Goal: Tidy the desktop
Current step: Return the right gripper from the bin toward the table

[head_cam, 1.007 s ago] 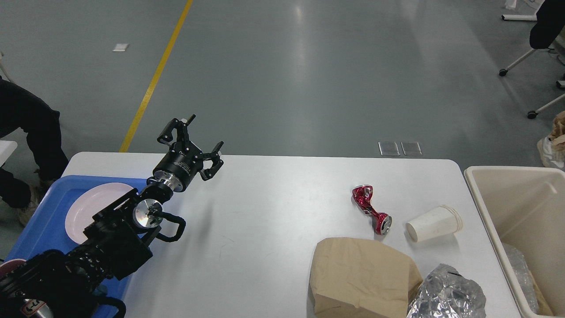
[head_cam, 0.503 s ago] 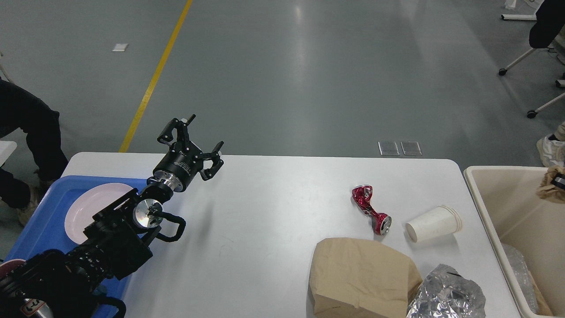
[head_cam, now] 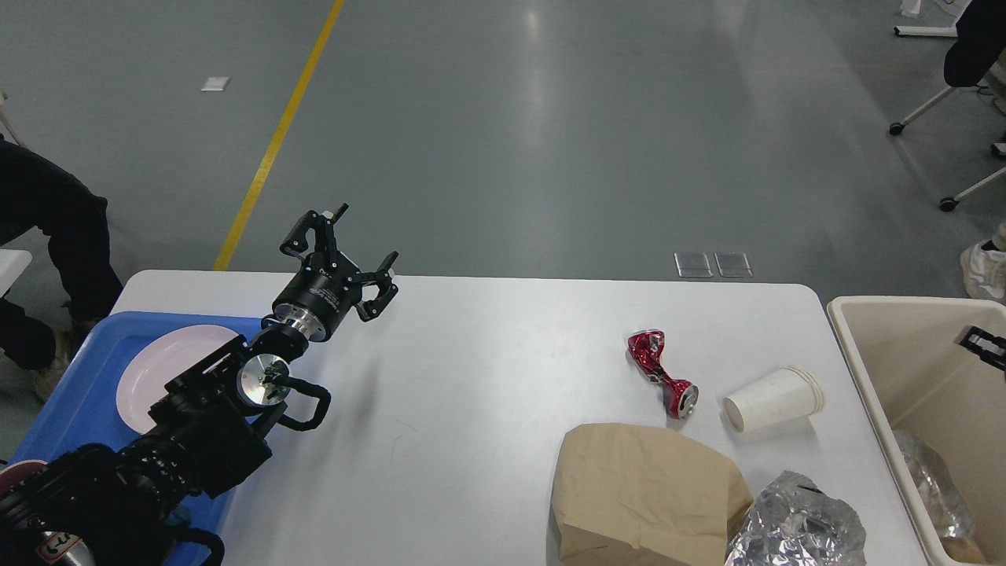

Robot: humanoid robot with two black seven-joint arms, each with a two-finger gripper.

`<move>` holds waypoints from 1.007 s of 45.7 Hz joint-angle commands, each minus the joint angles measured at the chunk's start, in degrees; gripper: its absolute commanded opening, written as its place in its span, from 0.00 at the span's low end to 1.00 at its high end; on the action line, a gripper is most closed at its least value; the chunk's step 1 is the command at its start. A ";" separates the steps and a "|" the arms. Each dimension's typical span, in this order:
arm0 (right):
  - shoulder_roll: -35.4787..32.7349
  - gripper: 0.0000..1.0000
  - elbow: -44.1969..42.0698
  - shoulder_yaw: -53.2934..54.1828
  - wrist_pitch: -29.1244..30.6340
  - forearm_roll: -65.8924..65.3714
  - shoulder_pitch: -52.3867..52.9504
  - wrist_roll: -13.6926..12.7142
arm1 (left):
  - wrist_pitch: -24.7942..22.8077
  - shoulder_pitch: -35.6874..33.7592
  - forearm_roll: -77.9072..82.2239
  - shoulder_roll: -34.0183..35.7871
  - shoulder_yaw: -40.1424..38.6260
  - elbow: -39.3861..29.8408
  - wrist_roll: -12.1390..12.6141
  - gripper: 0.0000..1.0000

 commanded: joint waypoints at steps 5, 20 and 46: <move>0.81 1.00 1.63 -0.16 0.88 -0.26 1.43 -0.04 | 0.00 0.00 0.00 0.00 0.00 0.00 0.00 0.97; -0.69 1.00 4.53 -2.88 3.69 -0.62 11.35 0.05 | 0.00 0.00 0.00 0.00 0.00 0.00 0.00 0.97; 3.00 1.00 22.11 -24.24 32.42 -4.65 47.92 -0.13 | 0.00 0.00 0.00 0.00 0.00 0.00 0.00 0.97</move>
